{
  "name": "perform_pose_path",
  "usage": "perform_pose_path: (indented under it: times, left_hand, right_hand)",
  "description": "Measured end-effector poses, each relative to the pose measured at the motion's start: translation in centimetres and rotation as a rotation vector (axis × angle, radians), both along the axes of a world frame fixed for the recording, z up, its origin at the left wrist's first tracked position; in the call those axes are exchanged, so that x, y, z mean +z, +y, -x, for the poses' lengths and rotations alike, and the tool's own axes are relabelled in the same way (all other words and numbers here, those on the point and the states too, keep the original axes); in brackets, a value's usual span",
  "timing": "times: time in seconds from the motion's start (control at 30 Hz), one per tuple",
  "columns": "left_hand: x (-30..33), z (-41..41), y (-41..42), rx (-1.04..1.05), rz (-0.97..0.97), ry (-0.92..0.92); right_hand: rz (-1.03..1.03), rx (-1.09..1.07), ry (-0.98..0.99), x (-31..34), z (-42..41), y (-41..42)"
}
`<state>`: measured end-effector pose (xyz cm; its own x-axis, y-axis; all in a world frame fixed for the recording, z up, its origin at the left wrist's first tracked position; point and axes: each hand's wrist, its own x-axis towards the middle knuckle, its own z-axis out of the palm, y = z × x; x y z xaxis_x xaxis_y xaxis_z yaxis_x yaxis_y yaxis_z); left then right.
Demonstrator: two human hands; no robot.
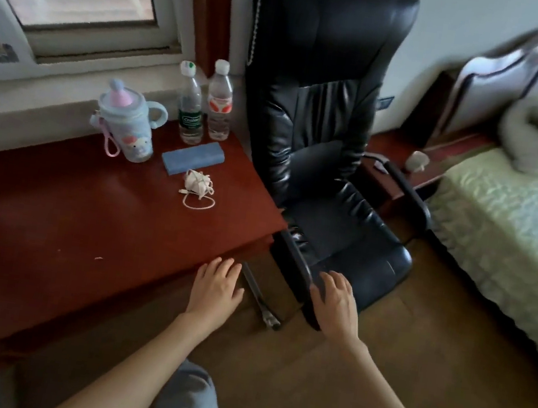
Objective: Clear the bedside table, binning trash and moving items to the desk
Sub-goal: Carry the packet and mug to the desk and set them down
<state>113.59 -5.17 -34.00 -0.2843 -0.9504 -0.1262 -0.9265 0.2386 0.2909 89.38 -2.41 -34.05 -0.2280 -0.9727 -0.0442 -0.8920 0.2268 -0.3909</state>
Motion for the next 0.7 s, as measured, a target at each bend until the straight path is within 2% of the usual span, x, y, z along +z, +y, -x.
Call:
perform_pose_path:
  times: [0.37, 0.7]
  left_hand:
    - [3.5, 18.3, 5.7, -0.33, 0.073, 0.024]
    - [5.2, 32.7, 4.7, -0.616, 0.124, 0.022]
  right_hand:
    - [0.116, -0.305, -0.013, 3.5, 14.5, 16.6]
    - [0.157, -0.566, 0.034, 5.0, 24.3, 21.2]
